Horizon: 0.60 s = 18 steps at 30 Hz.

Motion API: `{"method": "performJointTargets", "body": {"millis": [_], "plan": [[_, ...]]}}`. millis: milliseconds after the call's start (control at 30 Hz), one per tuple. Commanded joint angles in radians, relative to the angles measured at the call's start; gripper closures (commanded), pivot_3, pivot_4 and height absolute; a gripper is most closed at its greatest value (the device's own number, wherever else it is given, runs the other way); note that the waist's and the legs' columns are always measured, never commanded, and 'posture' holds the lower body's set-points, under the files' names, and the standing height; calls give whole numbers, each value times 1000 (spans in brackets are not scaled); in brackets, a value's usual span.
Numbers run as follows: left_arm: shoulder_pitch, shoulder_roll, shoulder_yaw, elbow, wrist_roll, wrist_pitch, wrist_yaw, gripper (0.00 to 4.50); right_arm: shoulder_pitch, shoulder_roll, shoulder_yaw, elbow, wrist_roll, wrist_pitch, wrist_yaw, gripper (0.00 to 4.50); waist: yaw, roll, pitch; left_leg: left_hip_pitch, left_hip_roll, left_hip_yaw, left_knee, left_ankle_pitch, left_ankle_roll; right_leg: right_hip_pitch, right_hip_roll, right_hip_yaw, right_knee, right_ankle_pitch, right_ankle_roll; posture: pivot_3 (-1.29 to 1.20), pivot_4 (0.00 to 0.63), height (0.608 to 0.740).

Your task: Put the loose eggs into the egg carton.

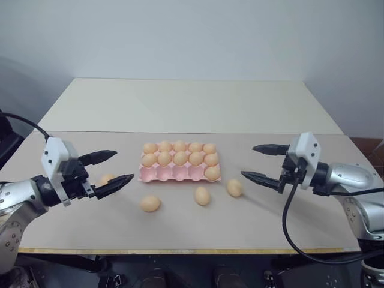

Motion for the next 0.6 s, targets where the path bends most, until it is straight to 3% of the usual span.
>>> {"method": "performJointTargets", "body": {"millis": [33, 600], "plan": [[-14, -3, 39, -8, -20, -13, 11, 44, -11, -15, -39, -25, 11, -19, 6, 0, 0, 0, 0, 0, 0, 0, 0, 0, 0, 0, 0, 0, 0, 0, 0, 0, 150, 740], [-51, 81, 5, 63, -6, -66, -181, 44, 4, -57, -62, -29, 30, 14, 36, 0, 1, 0, 0, 0, 0, 0, 0, 0, 0, 0, 0, 0, 0, 0, 0, 0, 150, 740]]}}
